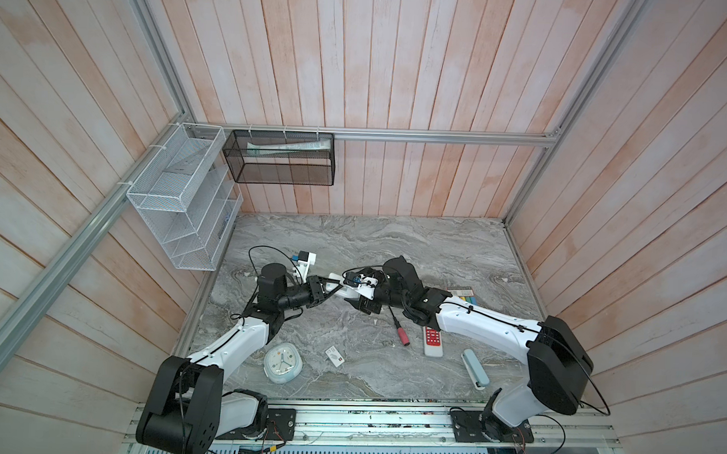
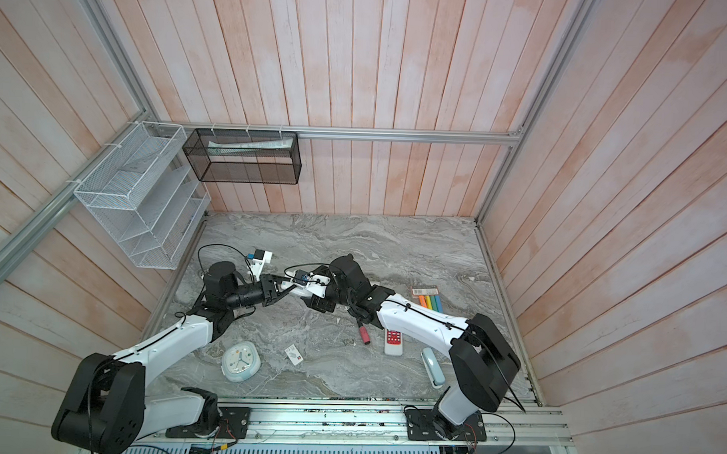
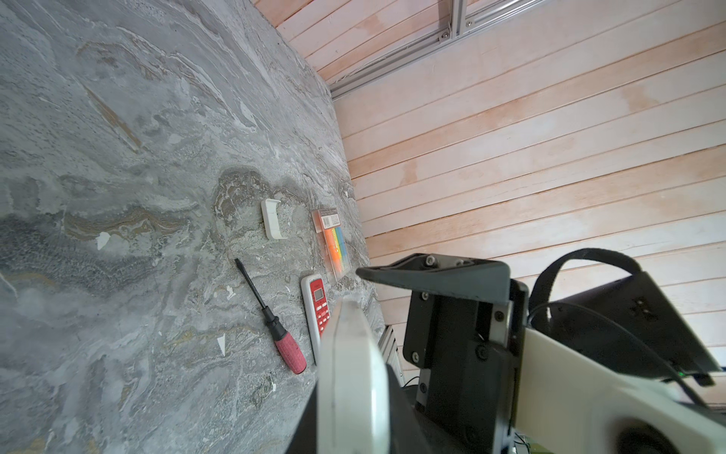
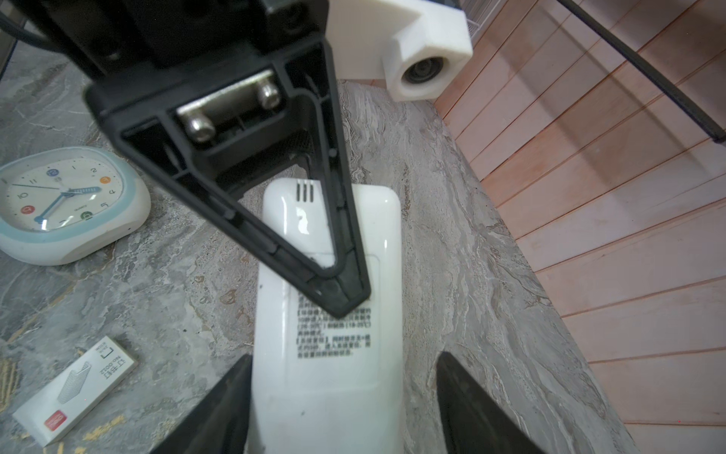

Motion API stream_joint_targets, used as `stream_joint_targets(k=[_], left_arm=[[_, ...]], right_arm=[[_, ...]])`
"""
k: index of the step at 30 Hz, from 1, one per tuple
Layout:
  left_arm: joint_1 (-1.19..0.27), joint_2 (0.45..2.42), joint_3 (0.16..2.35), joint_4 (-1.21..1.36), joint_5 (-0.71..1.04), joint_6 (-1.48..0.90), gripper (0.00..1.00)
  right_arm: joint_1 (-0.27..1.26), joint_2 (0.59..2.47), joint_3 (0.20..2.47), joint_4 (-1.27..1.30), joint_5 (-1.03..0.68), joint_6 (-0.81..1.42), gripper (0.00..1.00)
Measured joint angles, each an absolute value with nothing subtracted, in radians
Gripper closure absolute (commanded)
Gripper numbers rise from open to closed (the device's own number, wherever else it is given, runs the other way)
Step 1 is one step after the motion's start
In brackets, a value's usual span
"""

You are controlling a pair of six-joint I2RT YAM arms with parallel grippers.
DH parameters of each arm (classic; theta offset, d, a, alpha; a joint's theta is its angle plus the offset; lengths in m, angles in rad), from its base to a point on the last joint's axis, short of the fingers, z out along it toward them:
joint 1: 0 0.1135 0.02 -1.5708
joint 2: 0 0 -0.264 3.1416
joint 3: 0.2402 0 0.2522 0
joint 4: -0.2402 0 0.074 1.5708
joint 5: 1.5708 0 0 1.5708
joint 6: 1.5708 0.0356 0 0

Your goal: Unload the batteries from the remote control

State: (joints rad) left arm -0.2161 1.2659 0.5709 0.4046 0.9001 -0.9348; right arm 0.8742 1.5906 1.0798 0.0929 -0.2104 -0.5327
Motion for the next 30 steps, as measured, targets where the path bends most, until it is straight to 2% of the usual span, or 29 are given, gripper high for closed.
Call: stream_joint_targets(k=[6, 14, 16, 17, 21, 24, 25, 28, 30], left_arm=[[-0.216, 1.266, 0.571, 0.406, 0.897, -0.934, 0.99], [-0.216, 1.266, 0.571, 0.408, 0.896, -0.931, 0.99], [-0.216, 1.266, 0.571, 0.408, 0.896, -0.930, 0.95], [-0.216, 1.266, 0.571, 0.408, 0.895, -0.930, 0.91], [-0.215, 1.266, 0.571, 0.406, 0.895, -0.930, 0.59], [-0.216, 1.266, 0.571, 0.406, 0.905, -0.925, 0.21], [-0.216, 1.266, 0.571, 0.404, 0.906, -0.925, 0.14], [-0.213, 1.266, 0.572, 0.387, 0.907, -0.920, 0.06], [-0.207, 1.266, 0.579, 0.348, 0.902, -0.905, 0.04]], right_arm=[[0.875, 1.621, 1.115, 0.054, -0.227, -0.528, 0.38], [0.876, 1.622, 1.117, 0.048, -0.233, -0.514, 0.56], [0.876, 1.623, 1.119, 0.048, -0.233, -0.513, 0.60], [0.876, 1.624, 1.119, 0.047, -0.233, -0.513, 0.61], [0.876, 1.627, 1.121, 0.047, -0.232, -0.515, 0.64], [0.876, 1.632, 1.121, 0.046, -0.228, -0.518, 0.64], [0.875, 1.633, 1.121, 0.045, -0.226, -0.518, 0.64], [0.873, 1.636, 1.121, 0.044, -0.220, -0.518, 0.65], [0.868, 1.639, 1.121, 0.044, -0.217, -0.517, 0.65]])
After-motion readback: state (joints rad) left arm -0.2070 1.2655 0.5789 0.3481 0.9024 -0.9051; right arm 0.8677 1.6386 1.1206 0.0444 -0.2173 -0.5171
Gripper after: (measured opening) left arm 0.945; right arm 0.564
